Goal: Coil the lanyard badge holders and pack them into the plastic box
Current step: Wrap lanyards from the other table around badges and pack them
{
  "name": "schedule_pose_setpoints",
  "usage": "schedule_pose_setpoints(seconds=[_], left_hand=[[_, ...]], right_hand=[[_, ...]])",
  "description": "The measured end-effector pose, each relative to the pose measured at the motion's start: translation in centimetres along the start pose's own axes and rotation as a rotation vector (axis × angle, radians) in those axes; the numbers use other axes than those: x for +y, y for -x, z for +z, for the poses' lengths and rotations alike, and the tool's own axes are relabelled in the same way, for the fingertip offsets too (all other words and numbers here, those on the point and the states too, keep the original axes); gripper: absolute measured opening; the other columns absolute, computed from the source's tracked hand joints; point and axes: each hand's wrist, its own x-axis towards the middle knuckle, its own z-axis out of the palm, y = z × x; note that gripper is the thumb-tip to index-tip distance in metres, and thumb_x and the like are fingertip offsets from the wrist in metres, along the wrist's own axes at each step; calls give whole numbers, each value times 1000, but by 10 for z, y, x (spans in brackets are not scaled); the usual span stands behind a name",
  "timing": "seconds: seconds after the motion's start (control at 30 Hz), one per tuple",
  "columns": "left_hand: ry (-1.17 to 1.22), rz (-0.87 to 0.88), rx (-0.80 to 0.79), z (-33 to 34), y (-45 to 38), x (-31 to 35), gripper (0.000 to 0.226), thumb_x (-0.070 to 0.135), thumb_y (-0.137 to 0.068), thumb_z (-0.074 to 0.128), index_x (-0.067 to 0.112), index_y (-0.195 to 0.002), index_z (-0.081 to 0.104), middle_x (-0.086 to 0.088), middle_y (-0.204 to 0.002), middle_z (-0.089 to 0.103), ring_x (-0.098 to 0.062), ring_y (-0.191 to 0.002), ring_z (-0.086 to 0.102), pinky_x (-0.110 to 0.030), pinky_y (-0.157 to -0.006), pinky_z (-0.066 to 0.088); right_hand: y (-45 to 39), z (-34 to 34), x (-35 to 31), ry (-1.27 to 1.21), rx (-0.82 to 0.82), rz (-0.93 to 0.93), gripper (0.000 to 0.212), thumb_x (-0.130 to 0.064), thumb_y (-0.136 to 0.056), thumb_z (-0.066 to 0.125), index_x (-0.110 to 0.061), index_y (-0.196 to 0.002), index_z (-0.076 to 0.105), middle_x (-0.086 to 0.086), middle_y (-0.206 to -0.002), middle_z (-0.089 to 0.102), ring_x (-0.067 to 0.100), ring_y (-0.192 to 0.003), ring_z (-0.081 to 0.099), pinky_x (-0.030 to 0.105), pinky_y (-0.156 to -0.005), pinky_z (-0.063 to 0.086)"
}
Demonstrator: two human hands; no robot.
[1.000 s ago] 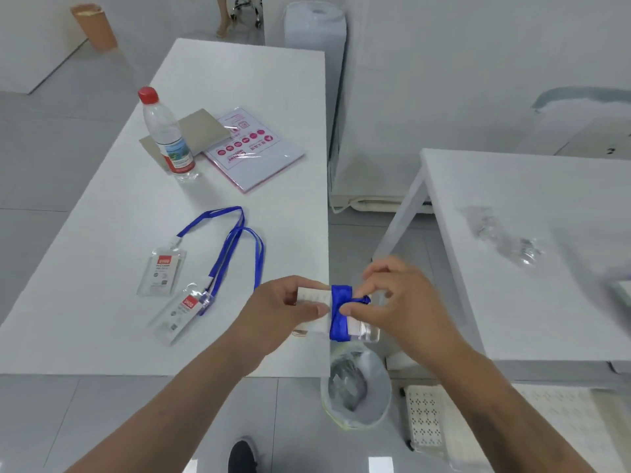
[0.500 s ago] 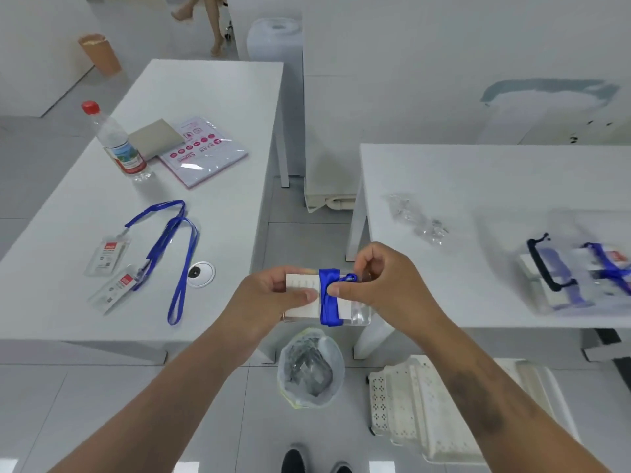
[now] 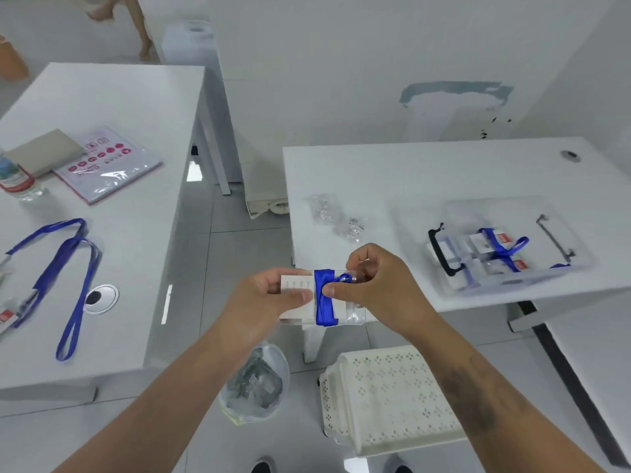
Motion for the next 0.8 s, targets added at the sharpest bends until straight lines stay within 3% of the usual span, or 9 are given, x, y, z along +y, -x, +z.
schedule_pose_setpoints(seconds=[0.13, 0.23, 0.37, 0.5, 0.6, 0.7, 0.8], left_hand=[[-19, -1, -14, 83, -17, 6, 25, 8, -84, 75, 19, -106, 74, -8, -97, 77, -31, -96, 72, -42, -83, 58], [-25, -14, 5, 144, -28, 8, 24, 5, -84, 73, 18, -104, 74, -10, -96, 77, -33, -95, 73, -41, -82, 59], [-22, -68, 41, 237, -42, 8, 24, 7, -85, 73, 20, -105, 75, -9, -98, 77, -32, -95, 73, -53, -93, 55], [-27, -79, 63, 316, -59, 17, 22, 11, -85, 74, 22, -103, 76, -8, -100, 77, -32, -99, 71, -52, -96, 53], [-27, -75, 109, 351, -75, 27, 16, 14, -89, 70, 25, -100, 76, -8, -97, 76, -37, -102, 68, -49, -93, 55], [-40, -65, 145, 374, -94, 38, 13, 17, -91, 68, 27, -95, 75, -20, -103, 71, -43, -96, 66, -51, -90, 57], [-47, -58, 175, 394, -116, 46, 13, 15, -94, 62, 20, -100, 73, -23, -104, 69, -26, -83, 67, -39, -78, 62]], right_hand=[[-4, -80, 29, -10, 20, 5, 41, -18, -60, 93, -18, -80, 57, 7, -69, 59, 13, -60, 52, 32, -62, 49], [-7, -138, 53, 19, 24, 12, 41, -20, -59, 94, -20, -82, 59, 18, -84, 67, 13, -62, 55, 33, -63, 52], [-16, -225, 87, 63, -53, 20, 37, -25, -60, 93, -21, -84, 64, 8, -86, 70, 6, -61, 56, 27, -61, 52], [-31, -305, 109, 88, -103, -3, 31, -27, -62, 92, -26, -80, 67, 1, -83, 72, 5, -60, 55, 22, -59, 49], [-44, -345, 117, 117, -109, -13, 28, -28, -64, 91, -27, -82, 69, 3, -80, 68, 6, -58, 49, 23, -58, 47], [-61, -371, 121, 150, -99, -24, 26, -29, -65, 90, -27, -82, 70, -2, -75, 62, 5, -56, 47, 24, -59, 45], [-82, -392, 128, 152, -86, -25, 25, -26, -67, 89, -26, -83, 70, -6, -71, 60, 4, -53, 47, 24, -54, 46]])
